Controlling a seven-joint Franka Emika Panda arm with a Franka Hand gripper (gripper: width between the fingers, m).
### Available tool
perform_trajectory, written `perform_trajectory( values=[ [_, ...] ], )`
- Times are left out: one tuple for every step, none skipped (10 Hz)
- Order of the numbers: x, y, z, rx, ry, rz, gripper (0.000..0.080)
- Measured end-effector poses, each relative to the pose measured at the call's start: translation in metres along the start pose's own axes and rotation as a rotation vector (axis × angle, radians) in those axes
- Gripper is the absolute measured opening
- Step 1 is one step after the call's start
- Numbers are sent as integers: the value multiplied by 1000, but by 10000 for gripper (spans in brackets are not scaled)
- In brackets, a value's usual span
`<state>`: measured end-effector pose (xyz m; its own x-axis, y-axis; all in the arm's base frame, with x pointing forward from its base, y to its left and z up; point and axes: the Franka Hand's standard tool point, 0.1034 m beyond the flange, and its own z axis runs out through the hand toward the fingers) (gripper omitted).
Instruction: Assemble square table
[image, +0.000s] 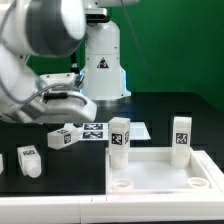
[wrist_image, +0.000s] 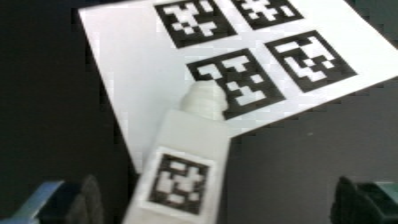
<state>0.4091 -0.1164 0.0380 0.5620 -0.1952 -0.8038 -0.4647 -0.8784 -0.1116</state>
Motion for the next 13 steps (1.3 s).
perform_trajectory(
  values=[
    [8,5,-4,3,1,3,649],
    [8,4,-4,0,2,1,649],
    [9,3,-3,-2,0,-4,649],
    [9,3,-2,-3,-1,-6,649],
    [7,3,0,11,-14,21,649],
    [6,8,7,35,-61,76,649],
    [8,10,12,39,-91,105,649],
    [10,9,23,53,-116,127,649],
    [10,8,26,50,-122,125,649],
    [11,7,25,49,-119,118,623],
    [11,7,26,49,-120,117,623],
    [11,7,26,48,-120,115,427],
    [11,6,26,47,-120,114,427]
  ],
)
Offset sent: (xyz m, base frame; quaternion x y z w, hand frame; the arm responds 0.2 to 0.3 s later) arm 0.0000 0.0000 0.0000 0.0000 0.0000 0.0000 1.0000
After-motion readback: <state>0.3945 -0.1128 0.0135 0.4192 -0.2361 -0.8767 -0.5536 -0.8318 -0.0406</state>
